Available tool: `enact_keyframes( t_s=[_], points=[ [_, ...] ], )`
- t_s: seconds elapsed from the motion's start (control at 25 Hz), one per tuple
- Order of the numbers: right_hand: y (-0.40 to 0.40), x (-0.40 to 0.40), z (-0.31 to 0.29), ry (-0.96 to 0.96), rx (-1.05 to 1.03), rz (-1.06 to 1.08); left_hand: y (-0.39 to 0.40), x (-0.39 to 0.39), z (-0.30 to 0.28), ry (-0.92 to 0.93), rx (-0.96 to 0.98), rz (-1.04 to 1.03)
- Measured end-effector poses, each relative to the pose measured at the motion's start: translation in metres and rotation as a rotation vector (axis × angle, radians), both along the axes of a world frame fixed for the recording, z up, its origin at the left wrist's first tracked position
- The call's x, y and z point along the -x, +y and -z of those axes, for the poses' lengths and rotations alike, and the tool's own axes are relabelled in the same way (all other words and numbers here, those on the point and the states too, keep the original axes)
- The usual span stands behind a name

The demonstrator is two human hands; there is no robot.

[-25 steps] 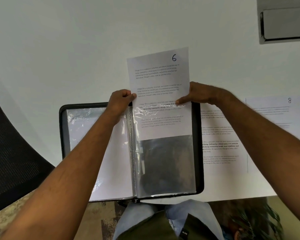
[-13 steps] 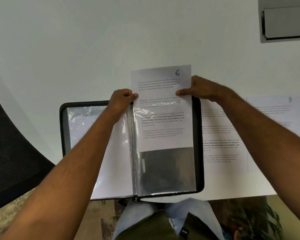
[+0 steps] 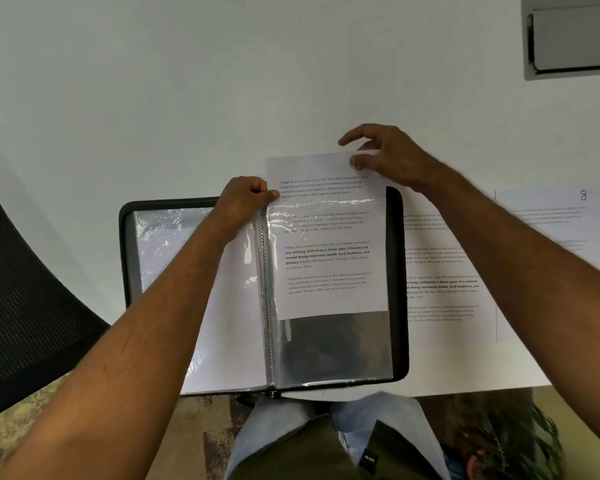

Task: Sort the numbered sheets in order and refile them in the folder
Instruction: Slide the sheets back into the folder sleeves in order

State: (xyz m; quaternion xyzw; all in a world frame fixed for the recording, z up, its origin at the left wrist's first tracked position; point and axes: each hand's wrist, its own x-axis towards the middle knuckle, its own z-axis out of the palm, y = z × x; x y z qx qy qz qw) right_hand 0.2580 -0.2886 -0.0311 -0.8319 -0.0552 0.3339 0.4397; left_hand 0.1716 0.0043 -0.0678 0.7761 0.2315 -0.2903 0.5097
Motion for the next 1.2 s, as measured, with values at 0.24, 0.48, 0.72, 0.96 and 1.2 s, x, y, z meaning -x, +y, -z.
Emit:
enact_keyframes(
  t_s=[0.24,0.48,0.72,0.96,1.2],
  points=[
    [0.002,-0.002,-0.002,0.074,0.060,-0.163,0.000,0.003,-0.002,-0.062,0.068,-0.072],
    [0.008,0.011,0.000,0.104,0.102,-0.322,0.001,0.006,0.001,-0.091,0.057,-0.045],
    [0.010,0.026,0.004,0.032,0.204,-0.478,0.001,0.010,0.001,-0.146,-0.029,0.185],
    [0.009,0.037,0.011,0.082,0.266,-0.563,0.001,0.012,0.011,-0.201,-0.168,0.334],
    [0.014,0.045,0.006,-0.003,0.362,-0.654,0.002,0.014,0.016,-0.176,-0.223,0.334]
  ],
)
